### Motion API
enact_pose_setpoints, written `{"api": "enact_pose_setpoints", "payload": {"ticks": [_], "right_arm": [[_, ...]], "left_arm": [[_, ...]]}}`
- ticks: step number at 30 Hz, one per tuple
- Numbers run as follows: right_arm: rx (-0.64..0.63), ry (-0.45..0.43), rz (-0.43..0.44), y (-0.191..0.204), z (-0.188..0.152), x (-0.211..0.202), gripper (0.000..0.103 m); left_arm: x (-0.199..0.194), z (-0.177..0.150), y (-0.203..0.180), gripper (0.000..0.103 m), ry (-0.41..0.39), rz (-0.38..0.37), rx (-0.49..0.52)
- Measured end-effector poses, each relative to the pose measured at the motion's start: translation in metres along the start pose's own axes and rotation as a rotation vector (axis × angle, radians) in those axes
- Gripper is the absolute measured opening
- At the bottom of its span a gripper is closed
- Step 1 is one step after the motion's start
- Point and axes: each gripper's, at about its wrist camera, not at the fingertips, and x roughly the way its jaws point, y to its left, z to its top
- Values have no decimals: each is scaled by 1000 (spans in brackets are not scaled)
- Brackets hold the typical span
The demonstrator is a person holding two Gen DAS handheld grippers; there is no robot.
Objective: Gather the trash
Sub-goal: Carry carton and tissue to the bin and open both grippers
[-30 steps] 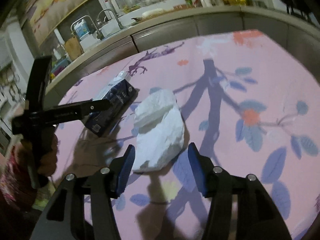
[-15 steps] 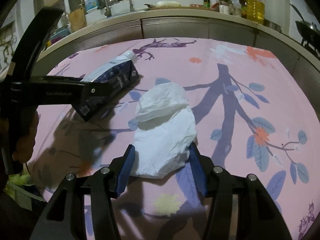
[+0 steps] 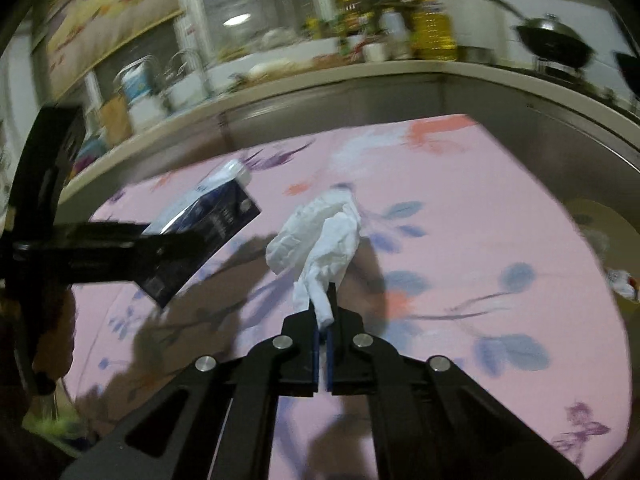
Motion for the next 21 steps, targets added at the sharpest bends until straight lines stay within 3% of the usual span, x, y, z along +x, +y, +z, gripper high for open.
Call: {"api": "enact_pose_setpoints", "payload": {"ticks": [6, 12, 16, 21], "right_arm": [[169, -97, -108, -87, 7, -32, 0], [350, -215, -210, -186, 13, -67, 0], [450, -245, -232, -244, 15, -77, 0], [520, -224, -248, -298, 8, -70, 0]], "left_arm": [[35, 48, -77, 51, 30, -124, 128], [80, 116, -183, 51, 43, -259, 265], [116, 150, -239, 51, 81, -350, 290], [168, 173, -288, 51, 158, -402, 275]]}}
